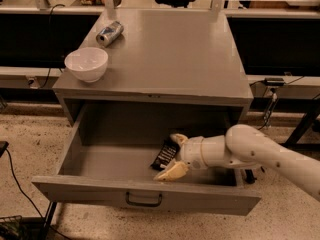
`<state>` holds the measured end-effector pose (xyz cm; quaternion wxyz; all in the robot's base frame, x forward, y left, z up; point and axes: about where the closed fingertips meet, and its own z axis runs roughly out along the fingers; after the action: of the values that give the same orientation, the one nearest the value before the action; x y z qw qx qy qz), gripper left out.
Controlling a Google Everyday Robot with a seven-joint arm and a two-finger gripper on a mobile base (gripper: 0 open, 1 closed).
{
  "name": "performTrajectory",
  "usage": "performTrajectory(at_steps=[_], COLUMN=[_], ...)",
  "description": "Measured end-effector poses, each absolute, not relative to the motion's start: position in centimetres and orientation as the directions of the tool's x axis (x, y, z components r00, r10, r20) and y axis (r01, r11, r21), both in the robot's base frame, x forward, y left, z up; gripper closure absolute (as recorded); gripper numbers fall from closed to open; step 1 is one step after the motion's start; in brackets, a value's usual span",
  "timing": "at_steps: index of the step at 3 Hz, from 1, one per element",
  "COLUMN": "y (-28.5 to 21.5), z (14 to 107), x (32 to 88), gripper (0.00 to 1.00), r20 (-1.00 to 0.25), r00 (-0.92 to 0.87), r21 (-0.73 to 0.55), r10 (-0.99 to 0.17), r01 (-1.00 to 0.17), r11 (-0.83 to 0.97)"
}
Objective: Place rxbar chocolate into top drawer
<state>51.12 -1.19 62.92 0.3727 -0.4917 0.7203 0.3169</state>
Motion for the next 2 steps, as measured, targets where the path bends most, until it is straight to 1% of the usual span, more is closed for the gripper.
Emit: performTrajectory(at_steps=[1,2], y=[-1.7,-2.0], z=[68.2,71.3], x=[49.0,47.8], gripper=[0.00,0.00], r20=[-0.896,-0.914], r00=[-0.163,-0.128], r21=[0.050,0.027], r10=[-0.413,-0.385], r01=[-0.961,-0.966], r11=[0.272,0.257])
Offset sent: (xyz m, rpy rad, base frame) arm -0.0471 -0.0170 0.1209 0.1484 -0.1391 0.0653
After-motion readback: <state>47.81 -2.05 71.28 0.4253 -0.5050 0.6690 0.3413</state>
